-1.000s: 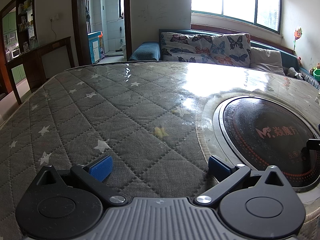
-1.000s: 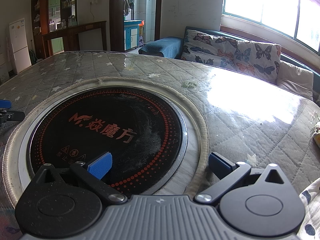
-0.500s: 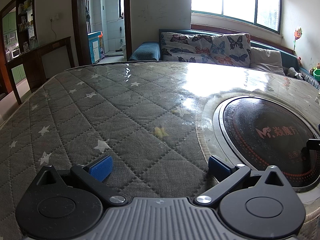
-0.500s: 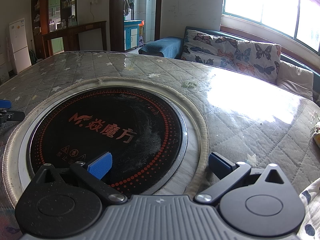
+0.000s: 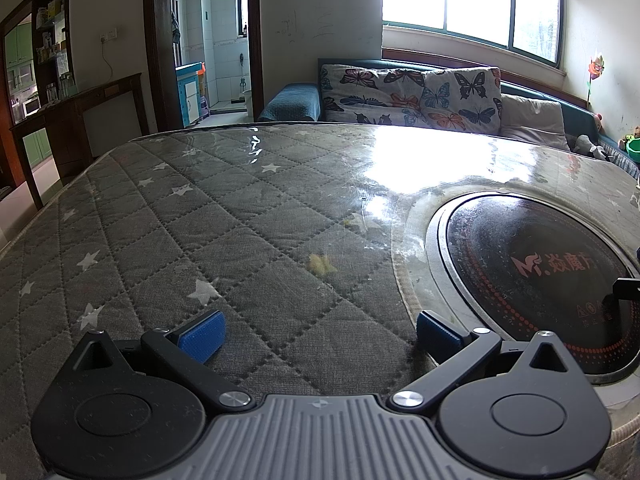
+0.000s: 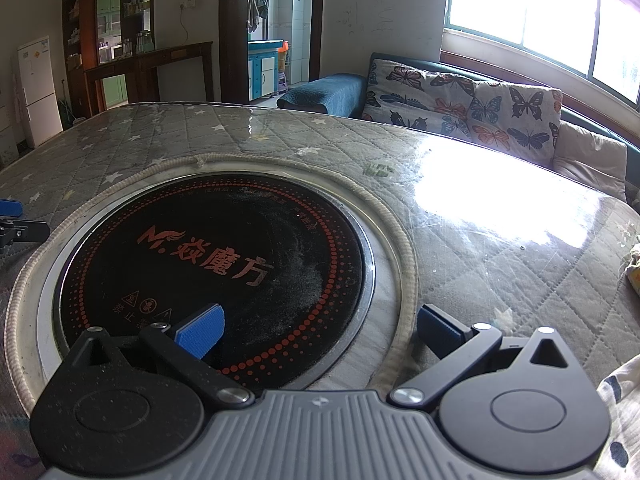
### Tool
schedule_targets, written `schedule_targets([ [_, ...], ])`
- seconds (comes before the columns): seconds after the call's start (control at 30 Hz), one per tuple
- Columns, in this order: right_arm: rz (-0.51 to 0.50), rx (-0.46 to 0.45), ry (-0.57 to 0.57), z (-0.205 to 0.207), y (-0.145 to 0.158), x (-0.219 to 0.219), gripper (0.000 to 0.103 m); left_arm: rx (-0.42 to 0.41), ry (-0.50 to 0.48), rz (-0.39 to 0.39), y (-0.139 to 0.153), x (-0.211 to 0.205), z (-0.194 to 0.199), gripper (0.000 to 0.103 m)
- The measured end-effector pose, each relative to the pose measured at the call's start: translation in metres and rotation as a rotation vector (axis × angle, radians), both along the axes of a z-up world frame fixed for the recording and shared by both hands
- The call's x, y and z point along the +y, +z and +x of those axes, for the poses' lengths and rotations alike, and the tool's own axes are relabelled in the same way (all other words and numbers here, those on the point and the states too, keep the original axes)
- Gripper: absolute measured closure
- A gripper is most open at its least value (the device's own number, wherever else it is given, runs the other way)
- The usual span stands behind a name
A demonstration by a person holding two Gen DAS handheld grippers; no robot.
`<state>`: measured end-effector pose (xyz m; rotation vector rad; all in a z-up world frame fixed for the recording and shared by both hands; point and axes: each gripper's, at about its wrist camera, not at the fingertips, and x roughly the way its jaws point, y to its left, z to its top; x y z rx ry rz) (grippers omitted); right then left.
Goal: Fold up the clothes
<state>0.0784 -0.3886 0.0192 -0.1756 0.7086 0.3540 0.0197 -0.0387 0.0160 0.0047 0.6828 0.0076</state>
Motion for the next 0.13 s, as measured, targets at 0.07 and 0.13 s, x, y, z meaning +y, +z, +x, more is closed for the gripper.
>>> schedule_targets([
  [0.07, 0.000, 0.000, 0.000, 0.0000, 0.0000, 0.0000, 0.000, 0.000, 0.000, 0.000, 0.0000, -0.0001, 0.0002, 0.000],
  [0.13, 0.000, 0.000, 0.000, 0.0000, 0.0000, 0.0000, 0.000, 0.000, 0.000, 0.000, -0.0002, -0.0001, 0.0002, 0.000],
])
